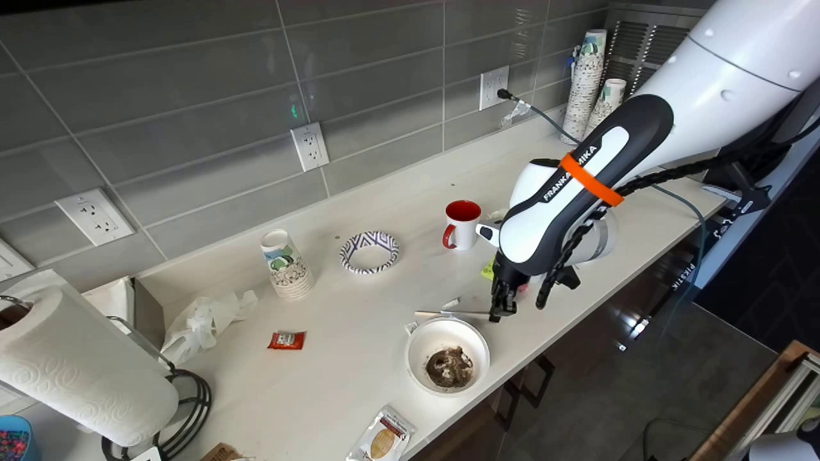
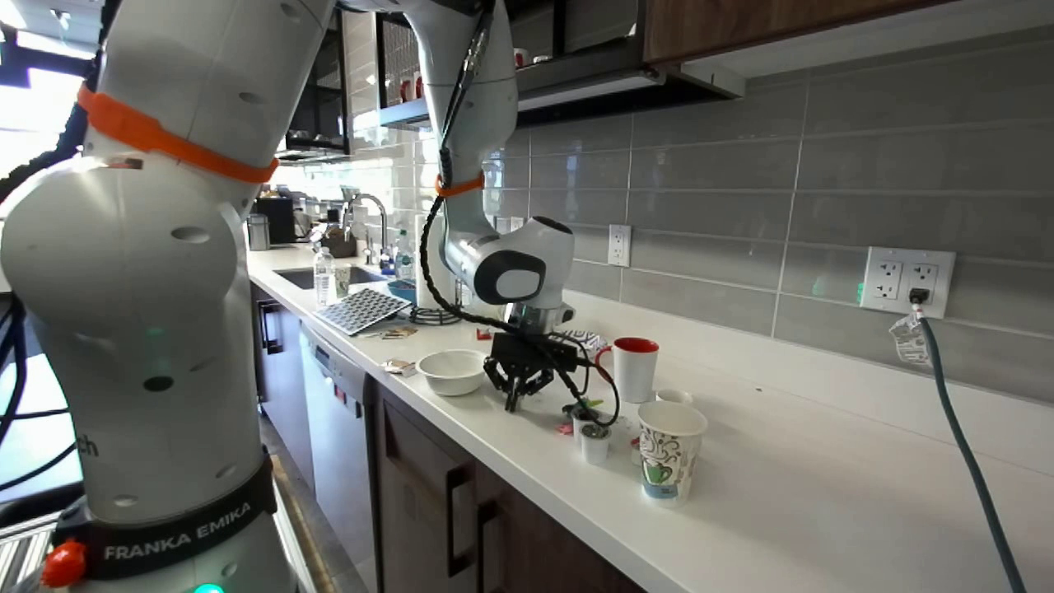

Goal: Remove the wooden stirrer from the white packet.

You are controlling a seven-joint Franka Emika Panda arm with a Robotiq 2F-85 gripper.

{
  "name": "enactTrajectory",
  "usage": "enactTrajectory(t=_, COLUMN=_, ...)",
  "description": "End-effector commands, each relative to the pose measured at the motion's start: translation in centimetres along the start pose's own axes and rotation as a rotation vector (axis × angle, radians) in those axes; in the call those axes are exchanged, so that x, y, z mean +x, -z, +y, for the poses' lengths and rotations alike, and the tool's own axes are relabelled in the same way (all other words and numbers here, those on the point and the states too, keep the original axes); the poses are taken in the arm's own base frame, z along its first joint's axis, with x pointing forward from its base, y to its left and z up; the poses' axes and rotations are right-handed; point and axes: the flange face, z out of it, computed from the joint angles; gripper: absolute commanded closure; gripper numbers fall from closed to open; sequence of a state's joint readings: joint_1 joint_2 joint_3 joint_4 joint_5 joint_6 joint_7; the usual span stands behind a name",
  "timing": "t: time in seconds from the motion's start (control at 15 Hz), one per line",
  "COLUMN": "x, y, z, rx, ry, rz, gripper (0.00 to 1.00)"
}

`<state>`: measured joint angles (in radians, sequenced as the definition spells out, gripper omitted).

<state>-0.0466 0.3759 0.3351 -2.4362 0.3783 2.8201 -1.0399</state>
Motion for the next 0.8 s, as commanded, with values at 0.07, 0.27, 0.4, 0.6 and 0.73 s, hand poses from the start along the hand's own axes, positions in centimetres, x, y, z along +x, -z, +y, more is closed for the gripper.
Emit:
enactTrajectory(t=0.07, x=0.1, y=-0.4, z=0.2, rx=0.003, ry=-0.003, rz=-0.006, gripper=1.0)
enactTrajectory(t=0.27, x=0.0, y=-0.4, z=0.2, rx=0.001, ry=0.001, rz=-0.005, gripper=1.0)
enactTrajectory(t=0.4, x=0.2, y=-0.2, z=0.1, rx=-0.004, ry=0.006, rz=-0.006, gripper=1.0)
enactTrajectory(t=0.6, x=0.7, y=0.8, z=-0.3, rx=-0.019, ry=0.02, rz=-0.014, gripper=1.0)
enactTrajectory(t=0.73, x=1.1, y=1.7, z=-0.7, rx=-0.026, ry=0.027, rz=-0.018, gripper=1.0)
